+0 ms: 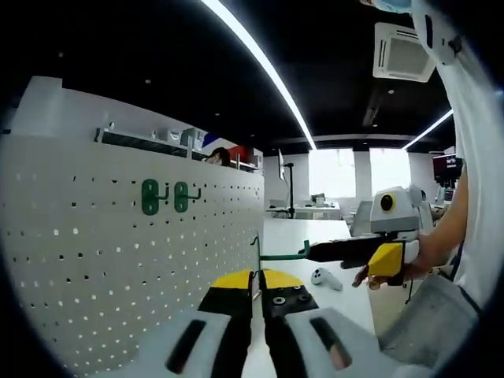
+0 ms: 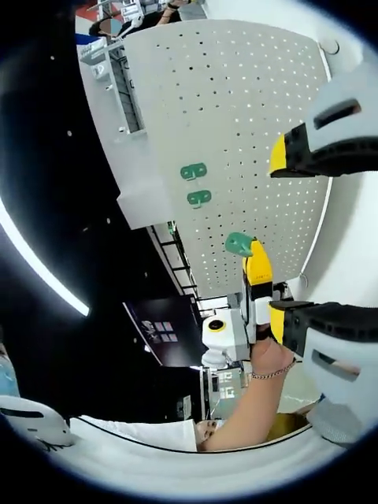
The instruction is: Insert the hook assembly into the mounting plate slot until the hook locks in place.
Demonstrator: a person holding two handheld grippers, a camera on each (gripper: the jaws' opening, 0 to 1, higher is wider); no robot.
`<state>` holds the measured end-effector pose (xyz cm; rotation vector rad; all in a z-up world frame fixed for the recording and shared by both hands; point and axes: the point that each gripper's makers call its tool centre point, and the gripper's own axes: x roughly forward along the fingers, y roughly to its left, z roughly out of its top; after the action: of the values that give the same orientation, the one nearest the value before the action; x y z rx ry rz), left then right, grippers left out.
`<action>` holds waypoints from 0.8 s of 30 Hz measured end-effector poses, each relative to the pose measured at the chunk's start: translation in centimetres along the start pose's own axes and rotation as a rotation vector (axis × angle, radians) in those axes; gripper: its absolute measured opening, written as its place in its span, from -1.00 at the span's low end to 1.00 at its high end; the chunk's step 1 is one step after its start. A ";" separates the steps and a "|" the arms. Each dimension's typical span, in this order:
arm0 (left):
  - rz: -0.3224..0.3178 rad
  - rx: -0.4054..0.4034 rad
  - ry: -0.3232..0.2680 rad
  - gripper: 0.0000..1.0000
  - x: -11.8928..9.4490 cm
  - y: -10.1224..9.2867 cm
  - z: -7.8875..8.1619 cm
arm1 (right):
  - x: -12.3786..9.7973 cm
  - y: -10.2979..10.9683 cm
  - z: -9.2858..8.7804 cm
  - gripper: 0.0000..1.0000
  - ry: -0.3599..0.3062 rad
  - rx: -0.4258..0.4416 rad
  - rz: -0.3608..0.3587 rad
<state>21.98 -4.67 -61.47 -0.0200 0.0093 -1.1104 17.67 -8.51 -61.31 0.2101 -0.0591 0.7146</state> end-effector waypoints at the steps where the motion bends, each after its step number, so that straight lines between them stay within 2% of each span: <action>1: 0.003 0.001 -0.001 -0.94 -0.1 0.1 0.0 | 0.2 0.1 0.0 0.23 0.000 -0.002 0.002; 18: 0.031 0.010 -0.012 -0.94 -1.1 0.6 0.4 | 3.1 1.6 0.8 0.21 -0.021 0.014 0.055; 24: 0.038 0.004 -0.015 -0.94 -1.3 0.7 0.5 | 3.7 1.7 1.3 0.10 -0.023 0.011 0.053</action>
<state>22.03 -3.24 -61.04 -0.0245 -0.0055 -1.0725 19.39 -5.18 -59.31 0.2274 -0.0828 0.7656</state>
